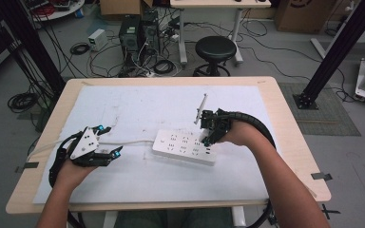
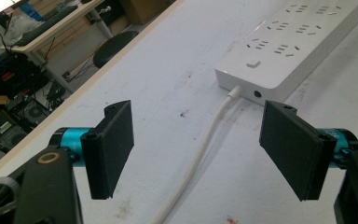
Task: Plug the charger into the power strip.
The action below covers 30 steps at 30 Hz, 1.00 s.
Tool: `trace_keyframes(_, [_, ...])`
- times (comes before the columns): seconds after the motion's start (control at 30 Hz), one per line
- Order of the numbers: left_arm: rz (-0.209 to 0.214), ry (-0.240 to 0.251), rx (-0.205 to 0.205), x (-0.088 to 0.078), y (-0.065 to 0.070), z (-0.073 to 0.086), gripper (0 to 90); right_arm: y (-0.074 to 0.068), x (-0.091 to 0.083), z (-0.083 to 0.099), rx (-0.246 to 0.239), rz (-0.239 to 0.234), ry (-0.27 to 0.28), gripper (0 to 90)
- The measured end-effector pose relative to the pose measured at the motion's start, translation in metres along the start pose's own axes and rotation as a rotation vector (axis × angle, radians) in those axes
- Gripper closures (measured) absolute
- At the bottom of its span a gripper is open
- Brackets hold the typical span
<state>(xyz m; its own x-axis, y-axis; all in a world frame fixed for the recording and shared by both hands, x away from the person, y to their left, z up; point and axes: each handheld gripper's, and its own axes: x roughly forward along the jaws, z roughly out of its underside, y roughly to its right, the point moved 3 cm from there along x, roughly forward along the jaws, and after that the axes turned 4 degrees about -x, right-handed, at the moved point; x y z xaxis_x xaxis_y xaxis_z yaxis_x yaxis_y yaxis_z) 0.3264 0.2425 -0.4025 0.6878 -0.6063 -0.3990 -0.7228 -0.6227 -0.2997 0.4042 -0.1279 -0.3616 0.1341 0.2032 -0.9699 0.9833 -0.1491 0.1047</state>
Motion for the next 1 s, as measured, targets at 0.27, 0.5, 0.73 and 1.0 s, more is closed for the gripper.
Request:
trace_keyframes(0.27, [-0.002, 0.007, -0.014, -0.001, 0.000, 0.003, 26.0, 0.005, 0.008, -0.011, -0.020, -0.021, -0.044, 63.0])
trace_keyframes(0.5, [-0.008, 0.005, -0.018, -0.003, -0.001, 0.007, 26.0, 0.007, 0.017, -0.023, -0.042, -0.042, -0.062, 63.0])
trace_keyframes(0.73, [-0.015, 0.006, -0.027, -0.006, -0.004, 0.010, 26.0, 0.010, 0.024, -0.029, -0.044, -0.049, -0.084, 63.0])
trace_keyframes(1.0, [-0.018, 0.010, -0.030, -0.008, -0.006, 0.011, 26.0, 0.011, 0.034, -0.031, -0.048, -0.043, -0.108, 63.0])
